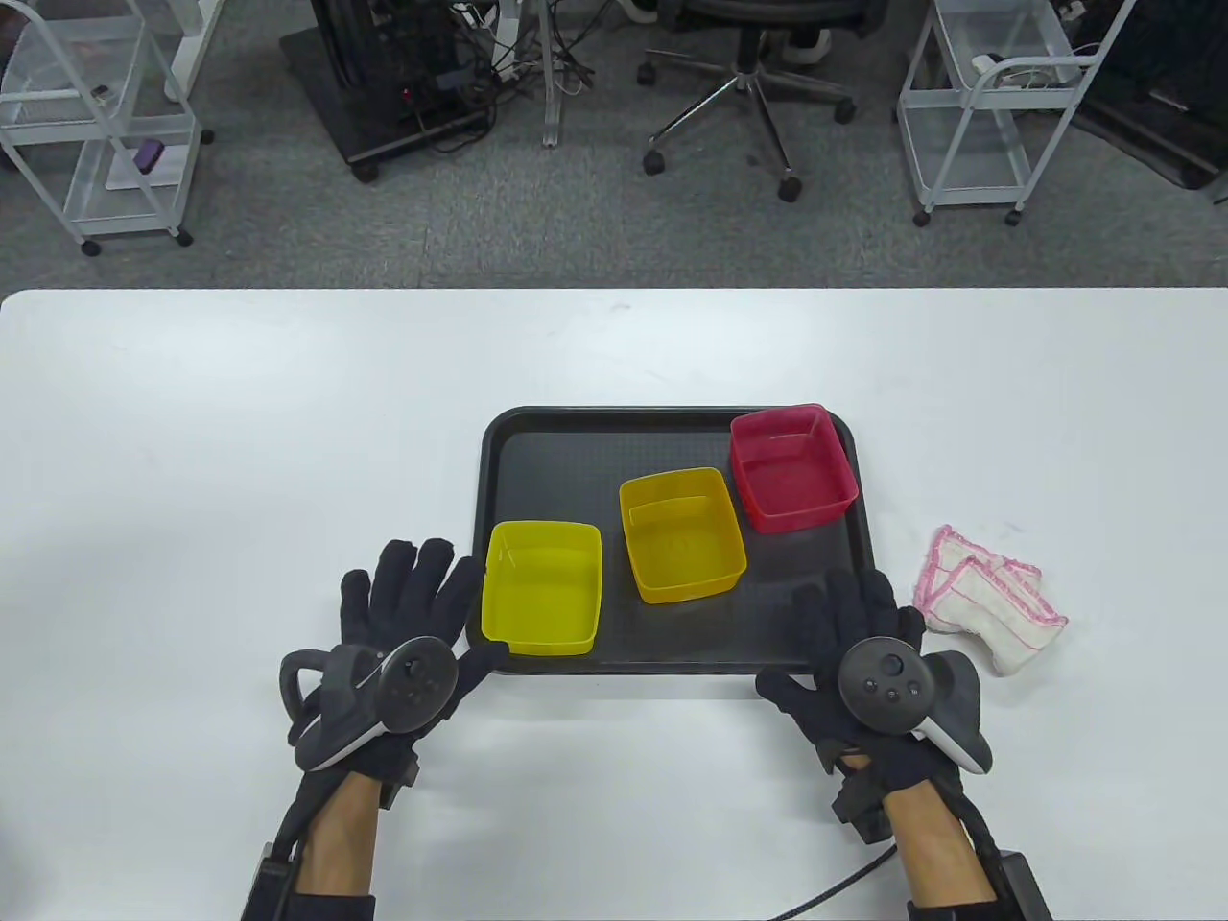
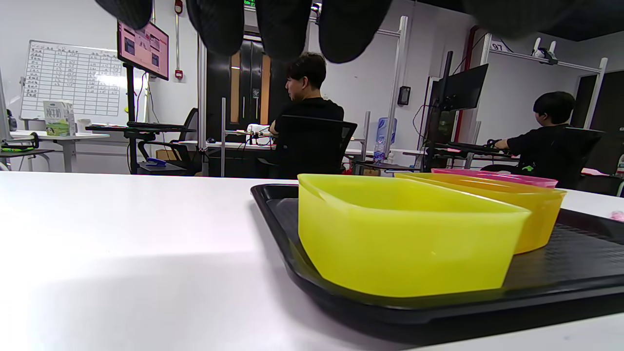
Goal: Wipe plastic food containers with dish cloth
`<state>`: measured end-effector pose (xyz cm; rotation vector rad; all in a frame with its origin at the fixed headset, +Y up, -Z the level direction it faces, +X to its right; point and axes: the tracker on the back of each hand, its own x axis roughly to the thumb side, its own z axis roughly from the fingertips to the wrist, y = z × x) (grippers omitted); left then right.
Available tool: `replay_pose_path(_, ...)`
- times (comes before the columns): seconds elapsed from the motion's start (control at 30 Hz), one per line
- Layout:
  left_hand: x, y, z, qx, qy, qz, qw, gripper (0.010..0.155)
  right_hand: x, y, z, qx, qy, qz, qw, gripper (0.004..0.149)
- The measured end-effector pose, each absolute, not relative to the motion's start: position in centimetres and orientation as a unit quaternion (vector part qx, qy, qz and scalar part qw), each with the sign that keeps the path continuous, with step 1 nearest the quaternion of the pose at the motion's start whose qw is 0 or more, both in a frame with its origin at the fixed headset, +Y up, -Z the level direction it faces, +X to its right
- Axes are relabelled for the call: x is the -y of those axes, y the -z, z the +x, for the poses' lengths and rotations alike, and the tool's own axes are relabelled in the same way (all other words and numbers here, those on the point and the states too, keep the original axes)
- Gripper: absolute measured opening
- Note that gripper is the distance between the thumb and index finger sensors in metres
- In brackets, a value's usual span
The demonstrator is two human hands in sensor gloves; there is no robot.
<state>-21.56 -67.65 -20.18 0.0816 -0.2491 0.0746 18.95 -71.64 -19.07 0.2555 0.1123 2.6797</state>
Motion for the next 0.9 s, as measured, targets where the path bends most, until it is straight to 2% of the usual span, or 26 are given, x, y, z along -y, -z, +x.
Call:
replay_pose_path(0.53, 67.3, 19.9, -20.7, 0.147, -0.052, 0.053, 0.986, 0.081, 71.8, 19.2, 18.8, -0.052, -0.969, 0.095, 0.221, 0.086)
replay_pose_path(0.67, 67.4, 20.0, -20.0, 0.156, -0.021, 0.056, 0.986, 0.078, 71.7, 19.2, 18.7, -0.053, -0.969, 0.097, 0.223, 0.085)
replay_pose_path(0.9, 68.5, 21.1, -18.2, 0.172, 0.005, 0.007, 0.985, 0.078, 71.8, 19.2, 18.6, -0.056, -0.968, 0.101, 0.223, 0.085)
